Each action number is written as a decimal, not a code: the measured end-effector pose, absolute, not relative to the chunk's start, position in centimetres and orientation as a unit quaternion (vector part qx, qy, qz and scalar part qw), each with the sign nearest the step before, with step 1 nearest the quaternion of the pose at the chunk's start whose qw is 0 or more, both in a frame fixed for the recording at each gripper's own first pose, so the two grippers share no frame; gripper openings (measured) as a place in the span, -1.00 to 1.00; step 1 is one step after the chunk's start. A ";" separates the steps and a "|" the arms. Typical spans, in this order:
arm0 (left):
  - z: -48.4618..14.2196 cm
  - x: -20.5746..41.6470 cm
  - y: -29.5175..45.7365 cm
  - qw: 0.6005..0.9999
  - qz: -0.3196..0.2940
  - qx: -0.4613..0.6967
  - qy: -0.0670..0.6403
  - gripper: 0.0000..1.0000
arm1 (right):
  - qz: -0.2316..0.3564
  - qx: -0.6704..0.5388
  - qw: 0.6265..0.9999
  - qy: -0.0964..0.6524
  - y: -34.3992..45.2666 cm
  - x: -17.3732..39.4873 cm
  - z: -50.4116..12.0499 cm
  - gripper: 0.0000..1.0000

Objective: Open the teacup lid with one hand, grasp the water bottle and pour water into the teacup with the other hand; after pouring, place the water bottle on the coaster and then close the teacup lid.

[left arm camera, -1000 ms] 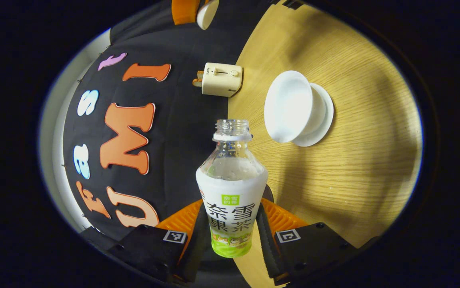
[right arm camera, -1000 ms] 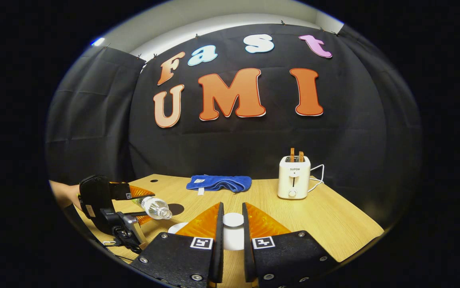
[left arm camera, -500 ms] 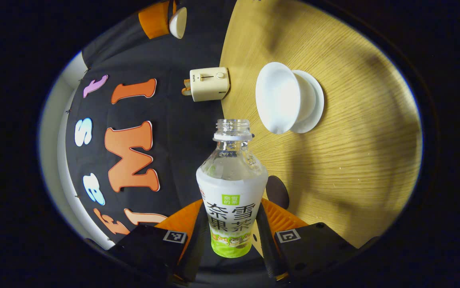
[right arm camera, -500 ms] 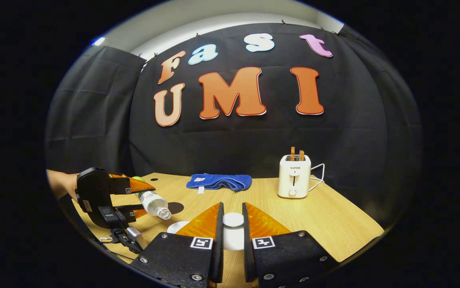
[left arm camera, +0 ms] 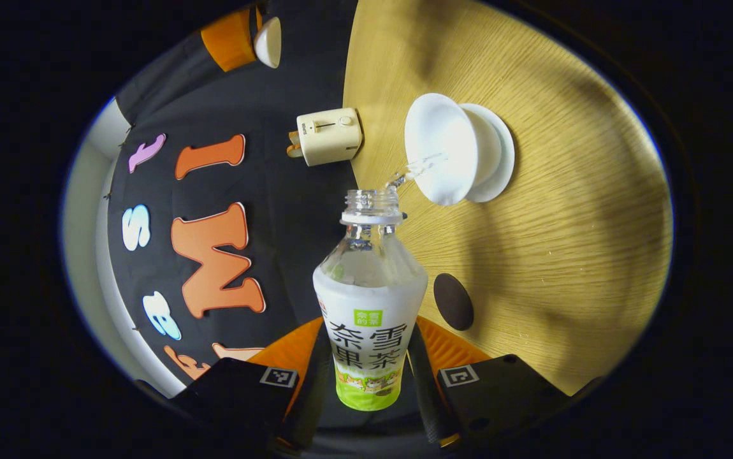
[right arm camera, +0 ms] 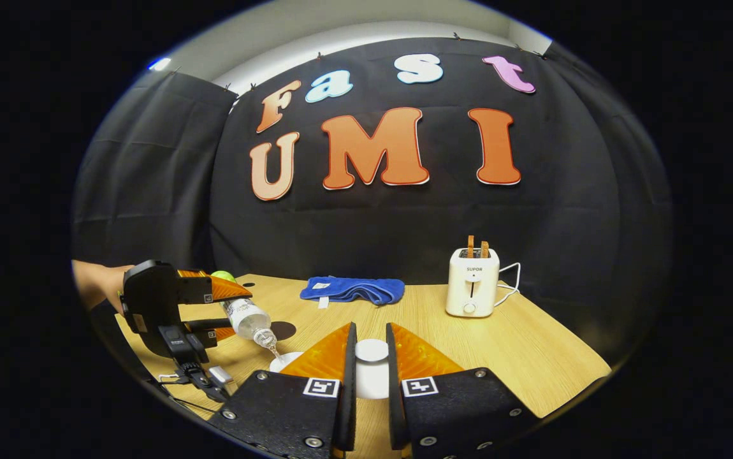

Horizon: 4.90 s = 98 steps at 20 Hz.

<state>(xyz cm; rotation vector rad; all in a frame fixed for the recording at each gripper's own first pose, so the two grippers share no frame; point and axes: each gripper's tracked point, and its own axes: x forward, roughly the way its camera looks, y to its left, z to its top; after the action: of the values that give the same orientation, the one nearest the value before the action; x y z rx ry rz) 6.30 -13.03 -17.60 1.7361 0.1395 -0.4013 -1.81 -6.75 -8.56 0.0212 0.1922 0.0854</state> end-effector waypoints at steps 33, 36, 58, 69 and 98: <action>-13.3 6.9 -12.7 0.530 -0.139 0.836 0.032 0.33 | 0.059 -0.001 0.994 0.096 -5.5 -1.3 -8.2 -0.57; -13.0 7.0 -12.6 0.525 -0.136 0.840 0.031 0.29 | 0.064 -0.001 0.993 0.096 -5.1 -1.2 -8.1 -0.58; -10.9 7.4 -15.3 0.458 -0.124 0.880 -0.023 0.31 | 0.066 0.000 0.993 0.100 -5.0 -0.7 -8.4 -0.58; -12.2 7.2 -15.9 0.590 -0.164 0.789 -0.040 0.32 | 0.070 0.008 0.993 0.093 -4.9 -0.7 -7.8 -0.58; -9.2 12.2 -4.5 0.996 -0.070 -0.012 0.050 0.27 | 0.093 0.000 0.989 0.119 0.0 1.3 -10.2 -0.57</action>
<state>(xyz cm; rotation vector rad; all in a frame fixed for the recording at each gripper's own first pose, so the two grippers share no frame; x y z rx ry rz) 12.22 -4.47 -9.19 -0.0231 0.0992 -0.1405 1.32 -0.05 -10.16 0.0000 0.2389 0.1870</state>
